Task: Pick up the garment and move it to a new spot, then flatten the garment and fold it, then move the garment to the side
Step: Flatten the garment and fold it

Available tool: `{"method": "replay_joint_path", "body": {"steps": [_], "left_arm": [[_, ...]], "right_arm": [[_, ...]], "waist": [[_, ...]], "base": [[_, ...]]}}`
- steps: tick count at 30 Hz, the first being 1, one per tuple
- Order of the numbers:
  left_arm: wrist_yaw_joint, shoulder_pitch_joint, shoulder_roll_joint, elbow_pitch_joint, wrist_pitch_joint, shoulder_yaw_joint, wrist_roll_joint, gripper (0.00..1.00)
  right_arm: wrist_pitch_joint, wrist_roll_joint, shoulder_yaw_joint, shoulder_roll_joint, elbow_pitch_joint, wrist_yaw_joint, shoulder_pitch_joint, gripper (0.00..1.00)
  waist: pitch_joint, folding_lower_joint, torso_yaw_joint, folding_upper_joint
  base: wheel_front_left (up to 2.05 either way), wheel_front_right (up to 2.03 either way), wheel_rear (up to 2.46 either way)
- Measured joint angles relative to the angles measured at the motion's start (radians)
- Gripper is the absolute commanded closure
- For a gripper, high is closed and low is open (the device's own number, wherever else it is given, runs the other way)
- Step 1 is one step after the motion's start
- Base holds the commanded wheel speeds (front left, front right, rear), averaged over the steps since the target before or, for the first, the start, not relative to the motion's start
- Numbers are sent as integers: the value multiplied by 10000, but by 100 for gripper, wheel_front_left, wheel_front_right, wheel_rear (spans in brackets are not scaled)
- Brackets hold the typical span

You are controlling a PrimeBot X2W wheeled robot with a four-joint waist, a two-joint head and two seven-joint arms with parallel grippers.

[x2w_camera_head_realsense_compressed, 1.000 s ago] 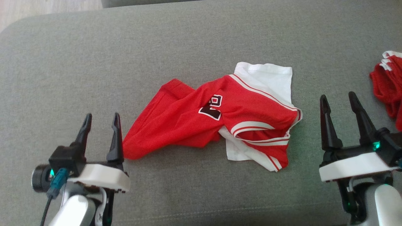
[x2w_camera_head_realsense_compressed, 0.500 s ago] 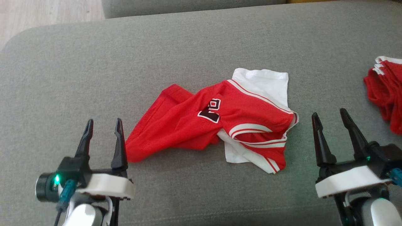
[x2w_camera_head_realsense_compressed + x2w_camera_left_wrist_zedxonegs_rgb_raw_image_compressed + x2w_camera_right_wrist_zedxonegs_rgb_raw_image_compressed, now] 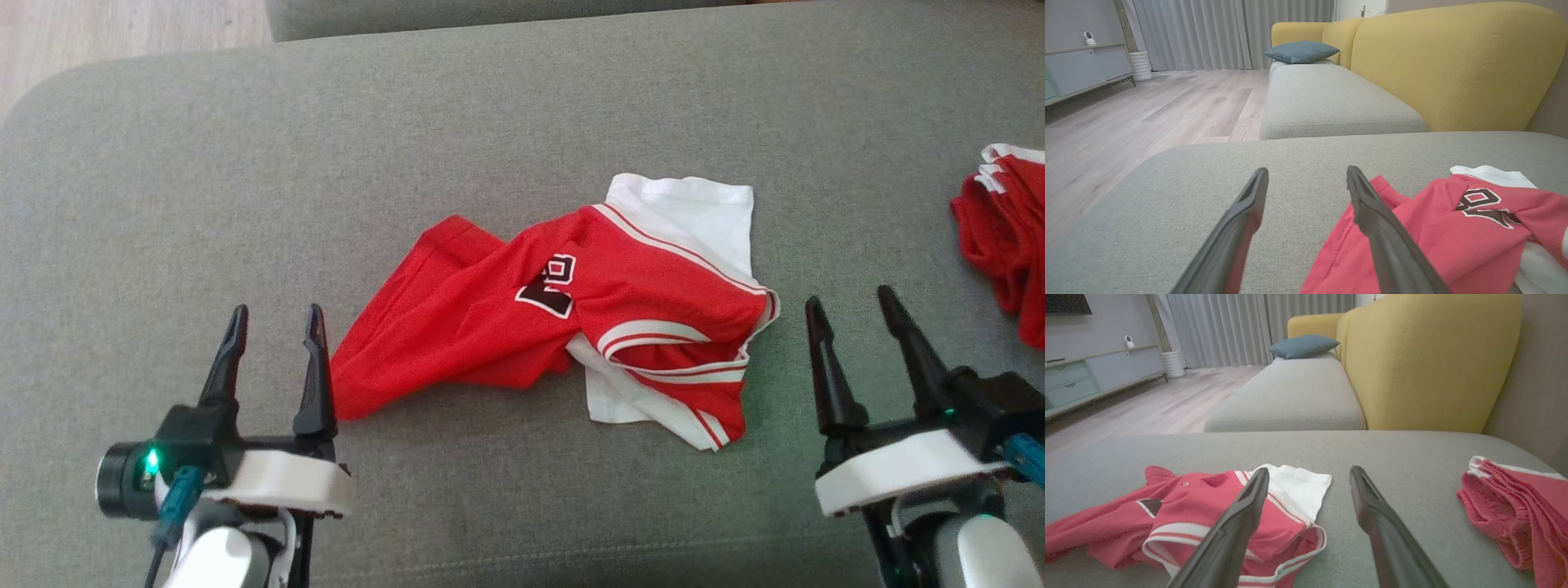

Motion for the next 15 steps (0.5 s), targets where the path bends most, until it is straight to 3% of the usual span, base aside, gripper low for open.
{"method": "replay_joint_path", "body": {"steps": [7,15], "left_arm": [[-121,-68,-203,-2,0,0,161,0],[-389,-533,-466,58,0,-4,286,0]], "right_arm": [[807,435,474,-209,1129,0,-166,0],[1072,1243,1028,-416,2855,0,-1405,0]], "waist": [[126,0,78,0],[464,0,326,0]], "base": [[0,0,0],[0,0,0]]}}
